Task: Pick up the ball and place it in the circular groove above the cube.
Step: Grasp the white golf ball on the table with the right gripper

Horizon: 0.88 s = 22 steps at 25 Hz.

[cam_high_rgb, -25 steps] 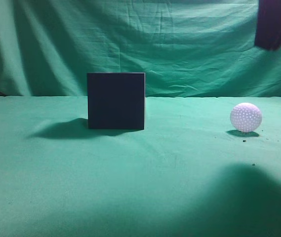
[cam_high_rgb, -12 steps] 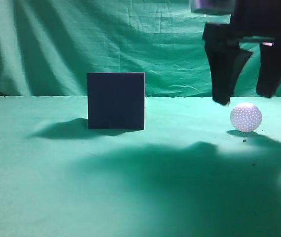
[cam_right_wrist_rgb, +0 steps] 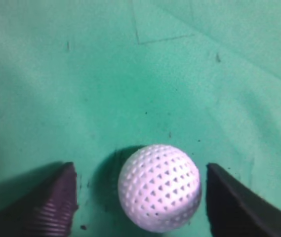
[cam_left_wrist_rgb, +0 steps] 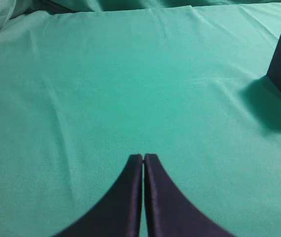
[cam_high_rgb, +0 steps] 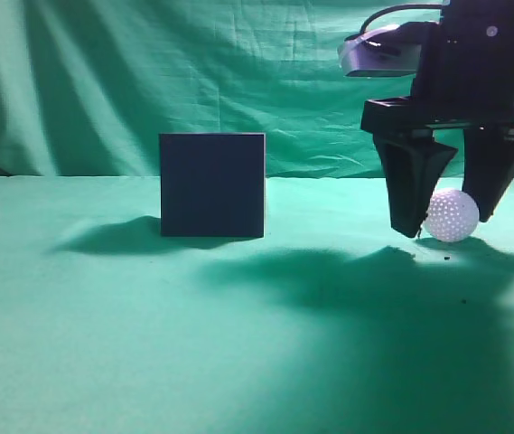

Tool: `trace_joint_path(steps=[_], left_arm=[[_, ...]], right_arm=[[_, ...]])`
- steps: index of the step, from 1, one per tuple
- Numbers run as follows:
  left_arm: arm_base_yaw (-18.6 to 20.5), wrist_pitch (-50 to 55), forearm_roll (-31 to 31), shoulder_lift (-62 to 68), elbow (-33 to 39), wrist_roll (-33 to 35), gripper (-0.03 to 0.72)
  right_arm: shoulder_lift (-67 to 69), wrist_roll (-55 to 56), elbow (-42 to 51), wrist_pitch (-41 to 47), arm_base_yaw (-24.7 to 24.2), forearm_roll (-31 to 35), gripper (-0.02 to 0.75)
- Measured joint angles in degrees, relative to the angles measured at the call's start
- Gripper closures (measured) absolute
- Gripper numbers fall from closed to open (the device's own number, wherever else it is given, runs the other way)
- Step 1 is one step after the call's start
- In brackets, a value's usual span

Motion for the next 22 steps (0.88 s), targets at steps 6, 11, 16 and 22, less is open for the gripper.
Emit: trace_joint_path(steps=[6, 11, 16, 22], left_arm=[[0.0, 0.0, 0.0, 0.0, 0.0, 0.0, 0.688], [0.0, 0.0, 0.0, 0.0, 0.0, 0.0, 0.688], [0.0, 0.0, 0.0, 0.0, 0.0, 0.0, 0.688], [0.0, 0.0, 0.0, 0.0, 0.0, 0.0, 0.688]], right_arm=[[0.0, 1.9, 0.0, -0.03, 0.0, -1.25, 0.42], [0.0, 3.1, -3.81, 4.68, 0.1, -1.64, 0.42], [0.02, 2.78, -17.25, 13.95, 0.22, 2.94, 0.42], [0.39, -2.32, -30.72, 16.62, 6.53, 8.44, 0.42]])
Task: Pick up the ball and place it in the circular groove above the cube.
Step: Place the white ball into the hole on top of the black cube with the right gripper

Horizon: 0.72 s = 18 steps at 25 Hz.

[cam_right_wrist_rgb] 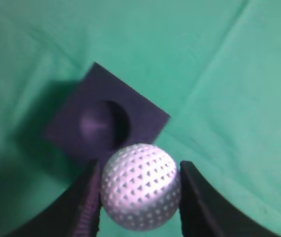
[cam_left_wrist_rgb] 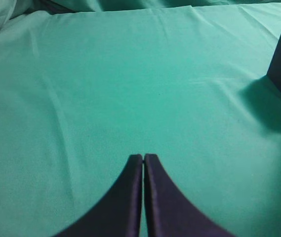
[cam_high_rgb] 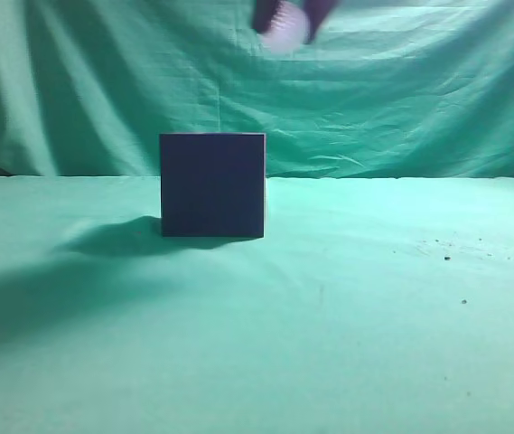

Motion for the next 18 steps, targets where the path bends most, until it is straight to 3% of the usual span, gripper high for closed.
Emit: trace_joint_path(steps=[6, 18], left_arm=[[0.0, 0.0, 0.0, 0.0, 0.0, 0.0, 0.688], [0.0, 0.0, 0.0, 0.0, 0.0, 0.0, 0.688]], right_arm=[[5.28, -0.9, -3.72, 0.61, 5.69, 0.85, 0.42], [10.65, -1.94, -4.78, -3.78, 6.19, -0.28, 0.42]])
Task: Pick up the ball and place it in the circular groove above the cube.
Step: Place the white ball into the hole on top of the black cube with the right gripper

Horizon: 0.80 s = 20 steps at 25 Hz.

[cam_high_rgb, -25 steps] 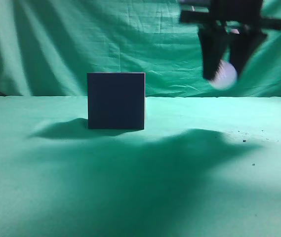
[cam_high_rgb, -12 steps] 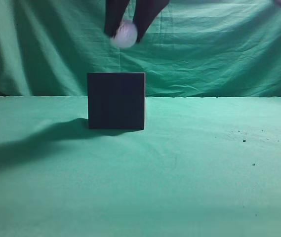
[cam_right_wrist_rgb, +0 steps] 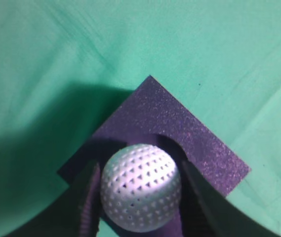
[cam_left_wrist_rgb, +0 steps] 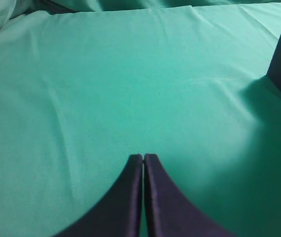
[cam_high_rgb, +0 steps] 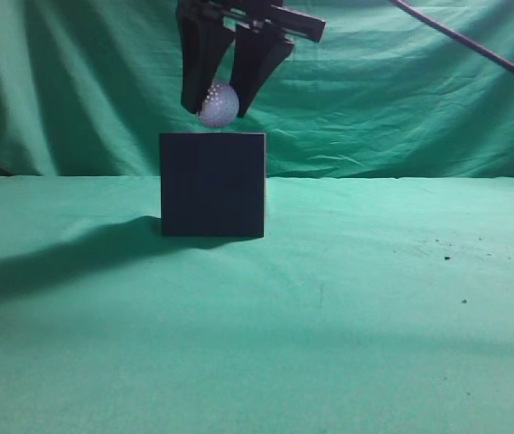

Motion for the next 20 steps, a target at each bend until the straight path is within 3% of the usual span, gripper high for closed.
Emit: trace_joint_path(steps=[7, 8, 11, 20], left_arm=[[0.0, 0.0, 0.0, 0.0, 0.0, 0.0, 0.688], [0.0, 0.0, 0.0, 0.0, 0.0, 0.0, 0.688], [0.0, 0.0, 0.0, 0.0, 0.0, 0.0, 0.688], [0.0, 0.0, 0.0, 0.0, 0.0, 0.0, 0.688]], right_arm=[[1.89, -0.41, -0.12, -1.29, 0.0, -0.45, 0.42], [1.88, -0.39, -0.12, -1.52, 0.0, -0.45, 0.353], [1.88, -0.39, -0.43, -1.77, 0.12, -1.03, 0.27], [-0.32, 0.32, -12.0, 8.5, 0.12, -4.25, 0.261]])
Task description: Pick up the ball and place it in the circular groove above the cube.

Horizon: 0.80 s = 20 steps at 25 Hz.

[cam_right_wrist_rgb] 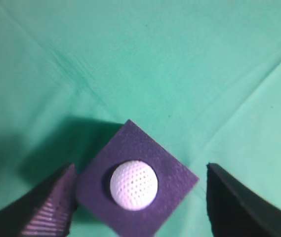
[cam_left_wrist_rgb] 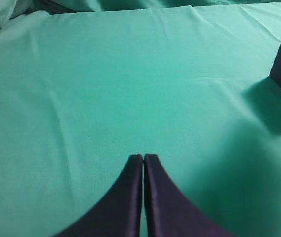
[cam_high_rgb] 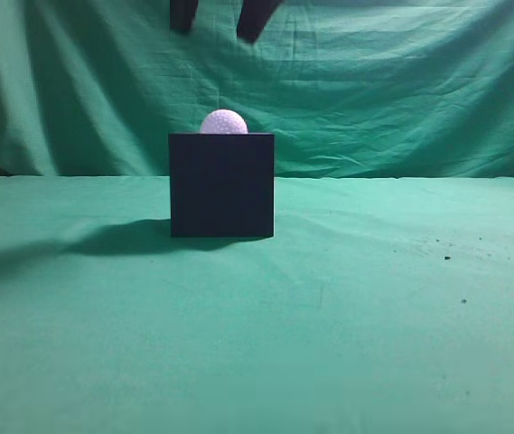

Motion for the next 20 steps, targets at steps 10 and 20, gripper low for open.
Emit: trace_joint_path(steps=[10, 20], left_arm=[[0.0, 0.0, 0.0, 0.0, 0.0, 0.0, 0.688], [0.0, 0.0, 0.0, 0.0, 0.0, 0.0, 0.688]], right_arm=[[-7.37, 7.5, -6.96, 10.01, 0.0, -4.16, 0.68], [-31.94, 12.01, 17.27, 10.29, 0.0, -5.72, 0.738]])
